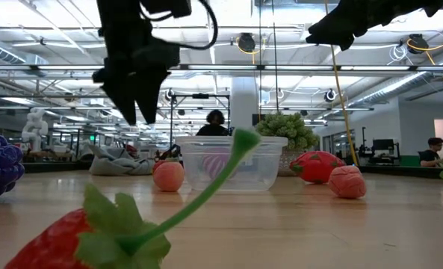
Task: Pick and placing Produce into tupperware
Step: Put the top left strawberry into the transparent bin
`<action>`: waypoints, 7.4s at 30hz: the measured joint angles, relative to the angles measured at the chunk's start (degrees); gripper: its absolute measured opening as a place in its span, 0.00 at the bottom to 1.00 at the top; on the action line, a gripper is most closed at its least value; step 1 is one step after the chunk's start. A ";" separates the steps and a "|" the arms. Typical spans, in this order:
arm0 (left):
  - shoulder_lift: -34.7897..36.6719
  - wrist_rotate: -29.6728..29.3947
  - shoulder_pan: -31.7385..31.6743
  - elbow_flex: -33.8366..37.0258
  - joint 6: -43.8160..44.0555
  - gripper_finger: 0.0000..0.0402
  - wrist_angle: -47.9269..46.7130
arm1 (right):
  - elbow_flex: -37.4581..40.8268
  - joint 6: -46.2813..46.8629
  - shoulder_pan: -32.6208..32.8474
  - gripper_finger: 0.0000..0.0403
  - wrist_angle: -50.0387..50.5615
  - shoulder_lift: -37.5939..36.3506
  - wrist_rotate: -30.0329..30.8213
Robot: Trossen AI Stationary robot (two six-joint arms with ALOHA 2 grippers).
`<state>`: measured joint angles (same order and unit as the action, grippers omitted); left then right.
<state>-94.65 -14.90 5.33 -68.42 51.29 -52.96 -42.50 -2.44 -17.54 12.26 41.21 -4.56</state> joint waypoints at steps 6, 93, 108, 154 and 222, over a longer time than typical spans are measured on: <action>0.00 0.28 -1.73 3.14 5.73 0.73 4.53 | 0.00 0.22 0.00 0.45 0.01 -0.01 0.00; -9.31 5.86 -2.80 7.58 -6.14 0.67 21.52 | 0.00 0.24 0.02 0.45 0.49 -0.07 -0.03; -9.31 5.84 -2.80 7.58 -6.14 0.66 21.51 | 0.00 0.26 0.02 0.45 0.49 -0.07 -0.02; 8.53 5.92 3.64 3.83 -15.66 0.38 27.01 | 0.00 0.15 0.00 0.45 -0.04 -0.04 -0.02; -26.91 7.51 3.84 -26.67 -23.80 0.40 3.53 | 0.02 0.26 0.00 0.45 3.95 -0.24 -0.02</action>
<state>-121.56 -7.38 9.17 -95.09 27.49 -49.43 -42.48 -2.17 -17.54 16.21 40.97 -4.58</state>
